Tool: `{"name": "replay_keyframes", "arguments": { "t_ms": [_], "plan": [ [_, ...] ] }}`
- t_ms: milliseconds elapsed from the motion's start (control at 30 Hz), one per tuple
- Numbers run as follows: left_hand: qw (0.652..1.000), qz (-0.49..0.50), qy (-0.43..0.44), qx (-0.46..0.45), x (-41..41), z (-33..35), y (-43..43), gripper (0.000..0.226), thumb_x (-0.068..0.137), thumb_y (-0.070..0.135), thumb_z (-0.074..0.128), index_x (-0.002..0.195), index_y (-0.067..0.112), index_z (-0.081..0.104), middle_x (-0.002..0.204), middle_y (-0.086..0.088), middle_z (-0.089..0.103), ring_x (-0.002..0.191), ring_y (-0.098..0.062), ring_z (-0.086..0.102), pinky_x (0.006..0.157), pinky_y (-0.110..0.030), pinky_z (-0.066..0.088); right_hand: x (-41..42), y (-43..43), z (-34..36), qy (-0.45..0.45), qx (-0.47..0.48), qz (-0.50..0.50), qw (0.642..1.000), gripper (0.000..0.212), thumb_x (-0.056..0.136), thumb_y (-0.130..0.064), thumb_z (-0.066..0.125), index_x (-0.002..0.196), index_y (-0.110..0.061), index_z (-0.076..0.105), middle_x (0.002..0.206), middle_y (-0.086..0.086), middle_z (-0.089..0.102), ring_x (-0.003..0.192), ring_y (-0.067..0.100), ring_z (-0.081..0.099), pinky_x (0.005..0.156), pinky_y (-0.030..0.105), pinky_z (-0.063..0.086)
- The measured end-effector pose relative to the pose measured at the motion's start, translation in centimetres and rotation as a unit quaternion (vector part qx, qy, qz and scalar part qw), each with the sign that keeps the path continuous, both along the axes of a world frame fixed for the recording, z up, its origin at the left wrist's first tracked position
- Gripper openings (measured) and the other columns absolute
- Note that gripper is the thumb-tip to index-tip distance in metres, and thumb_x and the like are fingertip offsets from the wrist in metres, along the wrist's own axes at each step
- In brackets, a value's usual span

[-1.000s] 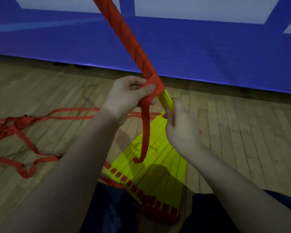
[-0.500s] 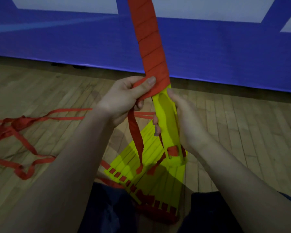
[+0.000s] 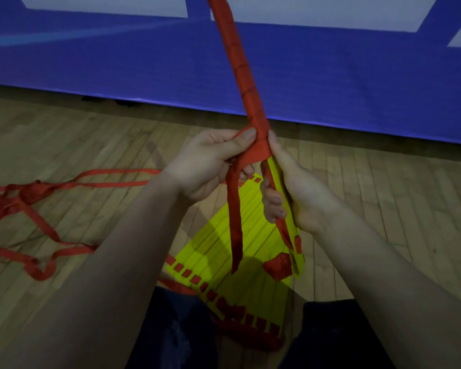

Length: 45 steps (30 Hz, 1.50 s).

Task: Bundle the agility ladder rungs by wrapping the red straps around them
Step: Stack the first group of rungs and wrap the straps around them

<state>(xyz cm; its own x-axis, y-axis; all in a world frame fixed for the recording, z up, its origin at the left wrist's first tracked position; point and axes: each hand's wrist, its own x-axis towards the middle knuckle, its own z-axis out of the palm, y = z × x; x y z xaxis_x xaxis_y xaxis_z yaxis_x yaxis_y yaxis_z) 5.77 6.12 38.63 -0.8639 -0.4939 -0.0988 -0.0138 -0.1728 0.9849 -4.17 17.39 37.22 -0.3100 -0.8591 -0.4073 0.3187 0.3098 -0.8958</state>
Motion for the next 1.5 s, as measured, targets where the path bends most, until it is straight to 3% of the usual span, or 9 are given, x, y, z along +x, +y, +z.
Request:
{"name": "replay_keyframes", "arguments": {
  "t_ms": [67, 167, 367, 533, 767, 1000, 1133, 1333, 1500],
  "plan": [
    [1.0, 0.008, 0.017, 0.016, -0.2, -0.3, 0.1, 0.017, 0.093, 0.023, 0.054, 0.097, 0.008, 0.061, 0.051, 0.001, 0.057, 0.04, -0.005, 0.05, 0.043, -0.015, 0.041, 0.2, 0.1, 0.3, -0.032, -0.006, 0.008, 0.999, 0.069, 0.082, -0.074, 0.037, 0.042, -0.018, 0.047, 0.036, 0.0, 0.028, 0.027, 0.015, 0.028, 0.038, 0.021, 0.033],
    [0.996, 0.005, 0.061, 0.064, -0.7, -0.7, 0.0, 0.05, 0.073, 0.029, 0.074, 0.117, 0.013, 0.057, 0.068, 0.004, 0.063, 0.051, -0.003, 0.057, 0.05, -0.016, 0.047, 0.2, 0.3, 0.3, -0.098, -0.035, 0.059, 0.993, 0.065, 0.074, -0.076, 0.036, 0.047, -0.016, 0.039, 0.031, -0.001, 0.024, 0.021, 0.013, 0.026, 0.033, 0.017, 0.03],
    [0.985, 0.008, 0.147, 0.091, -0.8, -1.0, -0.7, 0.052, 0.051, 0.032, 0.088, 0.093, 0.016, 0.061, 0.081, 0.003, 0.069, 0.075, -0.007, 0.061, 0.071, -0.022, 0.044, 0.5, -0.1, 0.4, -0.115, -0.054, 0.123, 0.984, 0.074, 0.063, -0.076, 0.033, 0.055, -0.003, 0.044, 0.031, 0.006, 0.033, 0.023, 0.017, 0.034, 0.038, 0.018, 0.032],
    [0.985, 0.06, 0.149, 0.068, -0.1, -0.3, -1.1, 0.045, 0.057, 0.015, 0.081, 0.093, 0.011, 0.055, 0.073, 0.005, 0.07, 0.065, -0.007, 0.064, 0.06, -0.019, 0.047, 0.3, -0.3, 1.1, 0.134, -0.042, -0.028, 0.99, 0.071, 0.087, -0.069, 0.045, 0.077, -0.003, 0.07, 0.071, 0.017, 0.07, 0.062, 0.027, 0.068, 0.064, 0.034, 0.059],
    [0.993, 0.095, 0.059, -0.024, -0.1, -0.4, -1.3, 0.034, 0.061, 0.006, 0.082, 0.078, 0.01, 0.053, 0.07, -0.007, 0.057, 0.048, -0.007, 0.047, 0.044, -0.018, 0.033, 0.3, -0.5, 1.0, 0.214, -0.165, -0.092, 0.958, 0.028, 0.101, -0.032, 0.042, 0.096, -0.017, 0.066, 0.067, -0.011, 0.065, 0.062, 0.002, 0.06, 0.057, 0.02, 0.048],
    [0.991, 0.049, 0.006, -0.123, 0.2, 0.0, -0.6, 0.037, 0.057, 0.014, 0.087, 0.074, 0.011, 0.053, 0.078, -0.017, 0.059, 0.059, -0.012, 0.056, 0.055, -0.025, 0.047, -1.0, -0.2, 0.3, 0.106, -0.119, -0.022, 0.987, 0.036, 0.096, -0.038, 0.051, 0.111, -0.005, 0.055, 0.078, 0.021, 0.054, 0.066, 0.033, 0.054, 0.051, 0.031, 0.051],
    [0.987, 0.049, -0.039, -0.146, 0.5, 0.3, -0.2, 0.024, 0.07, 0.006, 0.077, 0.083, 0.007, 0.057, 0.065, -0.001, 0.056, 0.049, -0.001, 0.052, 0.042, -0.013, 0.041, -1.2, 0.1, 0.2, 0.149, -0.117, 0.028, 0.981, 0.021, 0.102, -0.026, 0.041, 0.11, -0.01, 0.052, 0.06, 0.0, 0.065, 0.05, 0.015, 0.064, 0.044, 0.027, 0.053],
    [0.988, 0.034, -0.036, -0.144, 0.5, 0.6, 0.0, 0.02, 0.079, 0.017, 0.069, 0.096, 0.011, 0.065, 0.08, 0.0, 0.065, 0.064, -0.001, 0.061, 0.052, -0.012, 0.047, -1.1, -0.4, -0.5, 0.156, -0.172, -0.036, 0.972, 0.016, 0.101, -0.009, 0.042, 0.108, -0.01, 0.055, 0.091, 0.001, 0.065, 0.079, 0.008, 0.064, 0.075, 0.022, 0.054],
    [0.984, -0.037, -0.112, -0.131, 0.5, -0.2, -0.2, 0.083, 0.07, 0.045, 0.076, 0.139, 0.018, 0.04, 0.12, -0.006, 0.064, 0.092, -0.01, 0.067, 0.067, -0.016, 0.053, -2.1, -0.6, -0.6, 0.191, -0.168, -0.095, 0.962, 0.016, 0.1, -0.007, 0.045, 0.114, -0.006, 0.051, 0.098, 0.004, 0.063, 0.094, 0.018, 0.06, 0.093, 0.036, 0.05]
  ]
}}
